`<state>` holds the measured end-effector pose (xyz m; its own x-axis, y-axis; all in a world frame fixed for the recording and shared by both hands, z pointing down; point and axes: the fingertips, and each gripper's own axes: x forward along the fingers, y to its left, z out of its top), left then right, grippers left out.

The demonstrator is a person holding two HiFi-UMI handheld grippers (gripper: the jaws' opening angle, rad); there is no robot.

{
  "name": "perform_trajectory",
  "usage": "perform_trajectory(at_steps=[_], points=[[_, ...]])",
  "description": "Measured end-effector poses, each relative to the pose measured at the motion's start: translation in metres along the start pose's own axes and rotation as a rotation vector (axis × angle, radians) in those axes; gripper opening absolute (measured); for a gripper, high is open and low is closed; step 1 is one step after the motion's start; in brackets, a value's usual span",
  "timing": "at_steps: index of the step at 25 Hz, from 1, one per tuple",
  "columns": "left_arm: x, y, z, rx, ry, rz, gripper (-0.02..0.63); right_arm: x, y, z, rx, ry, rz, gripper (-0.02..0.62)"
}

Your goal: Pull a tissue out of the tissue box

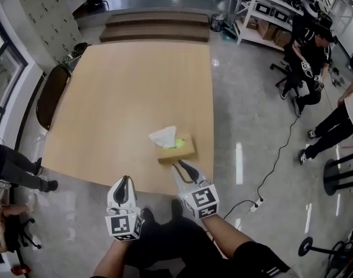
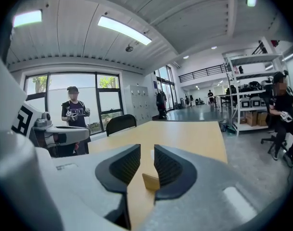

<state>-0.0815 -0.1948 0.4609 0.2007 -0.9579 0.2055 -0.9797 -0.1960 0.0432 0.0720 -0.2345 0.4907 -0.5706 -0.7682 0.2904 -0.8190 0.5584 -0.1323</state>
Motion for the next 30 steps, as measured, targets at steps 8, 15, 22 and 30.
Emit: perform_trajectory(at_steps=[8,15,22,30], points=[[0.050,0.013,-0.016,0.003,0.043,-0.064,0.028,0.048,-0.029,-0.012,-0.041,0.112,-0.102,0.110],[0.102,0.033,-0.032,0.005,0.101,-0.145,0.018,0.089,-0.049,-0.038,-0.033,0.247,-0.182,0.127],[0.139,0.034,-0.052,0.018,0.162,-0.207,0.018,0.109,-0.065,-0.064,-0.027,0.375,-0.230,0.129],[0.158,0.030,-0.067,0.029,0.202,-0.270,0.018,0.118,-0.067,-0.077,-0.012,0.464,-0.267,0.123]])
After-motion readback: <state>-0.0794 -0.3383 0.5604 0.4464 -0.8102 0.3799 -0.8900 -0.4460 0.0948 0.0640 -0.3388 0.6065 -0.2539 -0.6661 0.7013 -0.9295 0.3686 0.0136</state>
